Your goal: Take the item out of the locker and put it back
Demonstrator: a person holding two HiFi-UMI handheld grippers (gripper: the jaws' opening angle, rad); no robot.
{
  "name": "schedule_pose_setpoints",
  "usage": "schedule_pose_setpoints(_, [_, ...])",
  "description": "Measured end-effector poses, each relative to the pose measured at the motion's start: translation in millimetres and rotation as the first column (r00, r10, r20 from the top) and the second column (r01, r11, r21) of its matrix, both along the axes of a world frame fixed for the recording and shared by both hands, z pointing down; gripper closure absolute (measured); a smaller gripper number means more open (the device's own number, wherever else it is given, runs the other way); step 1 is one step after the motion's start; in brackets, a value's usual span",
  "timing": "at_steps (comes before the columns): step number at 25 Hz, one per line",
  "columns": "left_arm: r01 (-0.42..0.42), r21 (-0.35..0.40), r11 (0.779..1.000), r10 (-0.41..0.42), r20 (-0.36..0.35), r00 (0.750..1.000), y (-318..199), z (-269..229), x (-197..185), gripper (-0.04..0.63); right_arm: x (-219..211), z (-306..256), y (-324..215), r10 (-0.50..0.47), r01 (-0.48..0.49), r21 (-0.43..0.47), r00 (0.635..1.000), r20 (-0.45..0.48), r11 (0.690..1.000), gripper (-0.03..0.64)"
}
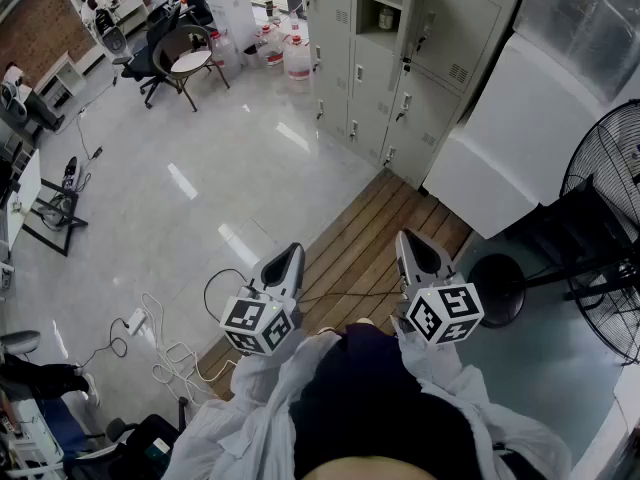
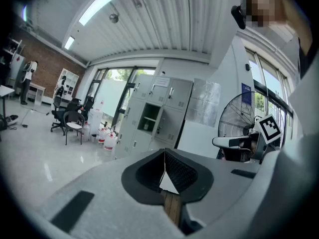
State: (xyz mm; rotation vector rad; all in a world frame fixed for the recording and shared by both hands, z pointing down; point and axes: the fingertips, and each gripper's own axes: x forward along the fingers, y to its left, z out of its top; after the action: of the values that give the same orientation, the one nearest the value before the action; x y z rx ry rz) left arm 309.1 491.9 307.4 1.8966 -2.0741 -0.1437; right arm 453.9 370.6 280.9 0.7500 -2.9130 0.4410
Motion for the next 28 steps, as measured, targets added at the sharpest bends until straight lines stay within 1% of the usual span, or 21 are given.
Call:
schedule_pose_setpoints(8, [-0.004,0.012,1.0,0.004,-0.002,1.0,15,2,-3,0.588,-4,6,15,-0.002,0.002,0.011,1.0,-0.019,1.0,0.617])
schedule_pose_setpoints(14, [-0.027,0.006,1.0,0.027,-0.014,1.0,29,12,-7,0.588,-15,7,30,0.03,-0.03,0.03,1.0,-0.005,0.999,0.617])
schedule_pose_setpoints(19, [-0.035,-0.004,0.999,0.035,-0.015,0.999,35,19,-11,0.588,-20,19,43,0.03,-0.03,0.014,0.999,-0.02,0.999,0.617])
schedule_pose_setpoints(24, [-0.04,-0.015,0.999,0.039,-0.02,0.999,29,24,-17,0.588,-30,21,35,0.031,-0.031,0.015,0.999,-0.016,0.999,0.614])
schedule_pose_setpoints(26, [-0.038,-0.017,0.999,0.038,-0.02,0.999,24,25,-22,0.588,-35,20,30,0.032,-0.031,0.013,0.999,-0.01,0.999,0.585])
schedule_pose_setpoints(28, [-0.038,-0.02,0.999,0.037,-0.018,0.999,16,25,-26,0.588,-40,20,22,0.024,-0.024,0.002,1.0,0.0,1.0,0.512])
